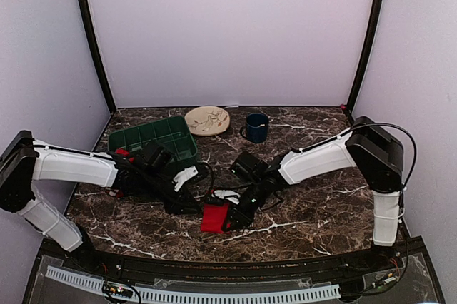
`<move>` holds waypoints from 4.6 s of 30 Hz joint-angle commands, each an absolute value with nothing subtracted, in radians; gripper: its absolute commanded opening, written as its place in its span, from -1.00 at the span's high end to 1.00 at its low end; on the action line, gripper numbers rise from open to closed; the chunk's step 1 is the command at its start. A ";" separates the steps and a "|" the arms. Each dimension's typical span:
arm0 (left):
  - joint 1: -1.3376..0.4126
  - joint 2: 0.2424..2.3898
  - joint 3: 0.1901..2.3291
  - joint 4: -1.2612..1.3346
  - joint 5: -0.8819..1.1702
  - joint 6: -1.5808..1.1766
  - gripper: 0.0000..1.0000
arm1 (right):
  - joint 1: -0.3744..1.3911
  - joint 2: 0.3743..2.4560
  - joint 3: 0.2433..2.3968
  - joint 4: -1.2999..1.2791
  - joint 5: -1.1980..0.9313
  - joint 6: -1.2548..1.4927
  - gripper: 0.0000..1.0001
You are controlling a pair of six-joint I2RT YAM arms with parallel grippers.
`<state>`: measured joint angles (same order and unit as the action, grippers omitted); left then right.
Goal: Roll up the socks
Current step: Roll the sock at the center of the board.
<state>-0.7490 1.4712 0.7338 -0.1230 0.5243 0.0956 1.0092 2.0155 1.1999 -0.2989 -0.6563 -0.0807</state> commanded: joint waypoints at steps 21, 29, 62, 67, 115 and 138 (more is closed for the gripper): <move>-0.937 1.529 0.785 -0.159 0.431 0.290 0.45 | 0.964 2.088 1.274 -0.437 -0.802 -0.065 0.92; -0.950 1.576 0.819 -0.179 0.408 0.314 0.39 | 0.963 2.094 1.278 -0.444 -0.814 -0.067 0.92; -1.046 1.700 0.893 -0.248 0.260 0.363 0.47 | 0.955 2.112 1.296 -0.466 -0.855 -0.077 0.93; -1.046 1.714 0.899 -0.264 0.281 0.357 0.59 | 0.953 2.114 1.298 -0.465 -0.860 -0.075 0.93; -0.963 1.711 0.835 -0.106 0.479 -0.075 0.96 | 0.810 1.891 0.963 -0.110 -0.743 0.137 0.34; -0.814 1.764 0.795 -0.008 0.888 -0.117 1.00 | 1.015 1.638 0.850 -0.065 -0.241 -0.070 0.33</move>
<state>-0.8288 1.7473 0.8070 -0.0151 0.8131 -0.1158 0.9569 1.6547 0.8524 -0.0826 -0.3801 -0.0032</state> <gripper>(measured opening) 0.056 0.334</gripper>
